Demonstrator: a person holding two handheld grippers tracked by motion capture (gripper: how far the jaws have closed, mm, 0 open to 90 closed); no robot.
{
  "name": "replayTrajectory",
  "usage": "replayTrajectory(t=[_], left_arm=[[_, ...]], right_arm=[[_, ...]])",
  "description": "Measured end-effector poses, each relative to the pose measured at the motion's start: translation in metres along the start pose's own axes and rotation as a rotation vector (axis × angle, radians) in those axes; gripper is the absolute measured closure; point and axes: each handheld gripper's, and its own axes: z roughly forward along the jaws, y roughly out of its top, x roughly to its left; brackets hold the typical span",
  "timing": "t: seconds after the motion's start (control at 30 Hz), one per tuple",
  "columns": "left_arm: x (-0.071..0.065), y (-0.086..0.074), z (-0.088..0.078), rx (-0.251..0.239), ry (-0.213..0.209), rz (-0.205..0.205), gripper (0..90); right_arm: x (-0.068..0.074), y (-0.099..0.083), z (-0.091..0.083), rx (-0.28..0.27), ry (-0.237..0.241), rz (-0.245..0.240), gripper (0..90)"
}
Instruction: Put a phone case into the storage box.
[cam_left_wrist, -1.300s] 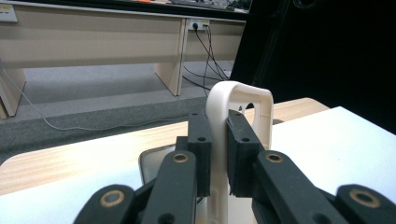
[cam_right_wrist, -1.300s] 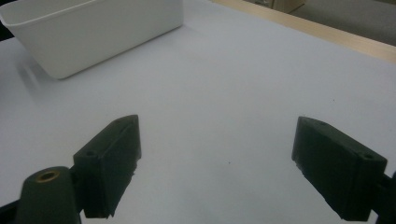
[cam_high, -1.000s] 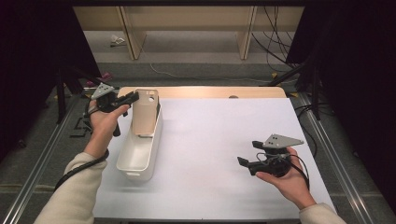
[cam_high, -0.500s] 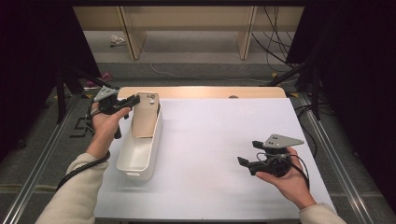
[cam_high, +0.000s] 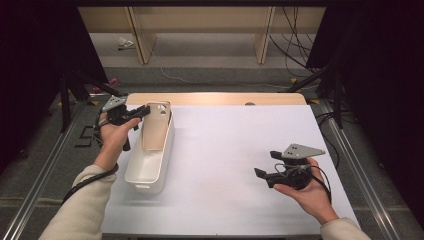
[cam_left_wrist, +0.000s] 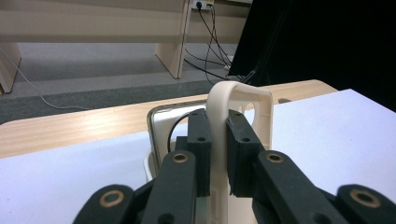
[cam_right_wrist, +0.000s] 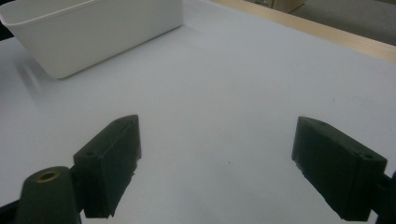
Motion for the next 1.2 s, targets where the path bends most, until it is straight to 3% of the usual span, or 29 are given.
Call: replayTrajectory(t=[1.2], left_arm=[[0.006, -0.006, 0.013, 0.060, 0.033, -0.004, 80.1]], right_arm=[[0.000, 0.000, 0.000, 0.000, 0.003, 0.002, 16.6]])
